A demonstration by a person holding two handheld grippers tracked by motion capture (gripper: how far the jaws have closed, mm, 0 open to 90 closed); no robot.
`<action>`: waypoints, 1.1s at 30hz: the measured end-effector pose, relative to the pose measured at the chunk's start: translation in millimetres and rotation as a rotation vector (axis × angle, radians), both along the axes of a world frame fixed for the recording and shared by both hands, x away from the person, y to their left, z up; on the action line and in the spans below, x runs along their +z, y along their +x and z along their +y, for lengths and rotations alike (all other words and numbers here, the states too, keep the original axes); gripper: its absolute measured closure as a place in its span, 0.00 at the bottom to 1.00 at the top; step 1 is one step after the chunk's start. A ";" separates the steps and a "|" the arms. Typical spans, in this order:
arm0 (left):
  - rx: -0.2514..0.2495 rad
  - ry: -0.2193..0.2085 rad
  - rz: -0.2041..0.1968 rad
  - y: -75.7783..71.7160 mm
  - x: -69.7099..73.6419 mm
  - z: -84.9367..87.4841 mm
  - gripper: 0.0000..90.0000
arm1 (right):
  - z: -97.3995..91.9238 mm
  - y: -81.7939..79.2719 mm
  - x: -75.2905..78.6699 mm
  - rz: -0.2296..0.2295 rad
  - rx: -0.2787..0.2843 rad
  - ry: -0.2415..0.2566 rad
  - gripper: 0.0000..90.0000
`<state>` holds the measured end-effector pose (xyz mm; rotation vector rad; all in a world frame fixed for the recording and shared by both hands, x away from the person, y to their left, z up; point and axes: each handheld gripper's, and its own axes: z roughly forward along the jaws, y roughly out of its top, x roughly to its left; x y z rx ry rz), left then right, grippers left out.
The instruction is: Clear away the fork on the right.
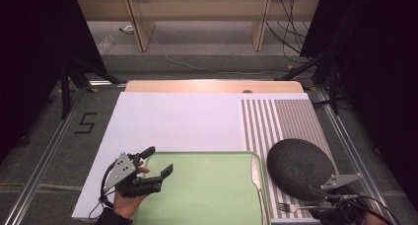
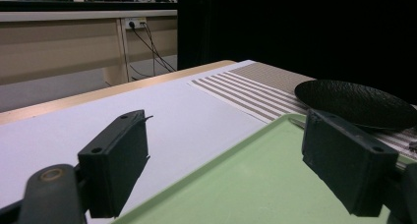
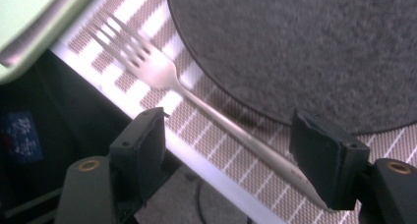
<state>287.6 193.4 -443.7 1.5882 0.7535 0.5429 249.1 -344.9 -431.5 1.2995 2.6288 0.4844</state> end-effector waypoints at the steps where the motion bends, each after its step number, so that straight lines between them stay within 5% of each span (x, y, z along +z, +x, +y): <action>1: 0.000 -0.002 -0.001 0.0 0.1 0.1 0.19 | -0.5 -0.1 -0.6 0.006 -0.005 -0.005 0.34; 18: -0.002 -0.001 0.001 0.3 0.0 -0.2 0.19 | -18.1 6.5 -12.0 0.044 -0.107 -0.028 0.34; 33: -0.002 0.000 0.001 0.4 0.0 -0.6 0.19 | -13.3 13.7 -24.5 0.095 -0.063 -0.009 0.32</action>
